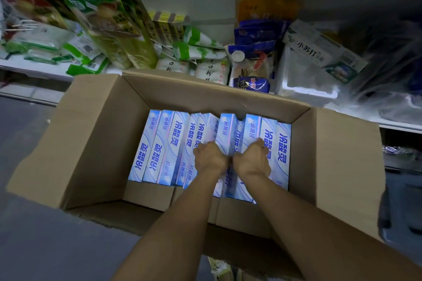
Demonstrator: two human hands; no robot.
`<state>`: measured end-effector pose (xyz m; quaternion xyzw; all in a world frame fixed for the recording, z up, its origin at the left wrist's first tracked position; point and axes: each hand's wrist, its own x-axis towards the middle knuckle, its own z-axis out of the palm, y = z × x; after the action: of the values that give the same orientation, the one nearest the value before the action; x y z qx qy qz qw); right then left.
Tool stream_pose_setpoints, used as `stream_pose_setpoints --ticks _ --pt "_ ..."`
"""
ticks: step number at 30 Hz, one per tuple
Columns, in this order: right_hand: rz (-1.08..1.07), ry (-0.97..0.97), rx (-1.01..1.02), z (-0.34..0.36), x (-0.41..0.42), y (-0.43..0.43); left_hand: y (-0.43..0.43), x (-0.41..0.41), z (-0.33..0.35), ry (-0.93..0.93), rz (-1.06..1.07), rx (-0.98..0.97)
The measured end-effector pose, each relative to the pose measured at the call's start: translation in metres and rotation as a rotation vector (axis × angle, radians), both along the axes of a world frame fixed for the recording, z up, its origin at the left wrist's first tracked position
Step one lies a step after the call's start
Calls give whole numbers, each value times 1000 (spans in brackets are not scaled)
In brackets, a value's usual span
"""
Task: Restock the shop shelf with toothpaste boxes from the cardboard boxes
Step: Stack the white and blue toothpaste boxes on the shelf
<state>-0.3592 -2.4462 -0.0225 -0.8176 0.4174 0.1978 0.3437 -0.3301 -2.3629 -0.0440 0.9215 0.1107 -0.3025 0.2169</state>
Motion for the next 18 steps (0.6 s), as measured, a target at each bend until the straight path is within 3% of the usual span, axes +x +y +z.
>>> stream_pose_setpoints --ticks 5,7,10,12,14,18 --pt "-146 48 47 -3 7 12 16 -10 3 5 12 3" --pt "-17 66 -53 -6 5 6 28 -16 4 -23 69 -51" --pt "345 111 -222 -3 6 -6 39 -18 7 -34 89 -127" --pt "430 140 -229 2 10 -11 43 -17 10 -21 91 -168" --pt "389 144 -141 3 11 -17 47 -17 16 -16 91 -194" --pt "60 16 263 17 -5 -33 66 -24 33 -8 247 -362"
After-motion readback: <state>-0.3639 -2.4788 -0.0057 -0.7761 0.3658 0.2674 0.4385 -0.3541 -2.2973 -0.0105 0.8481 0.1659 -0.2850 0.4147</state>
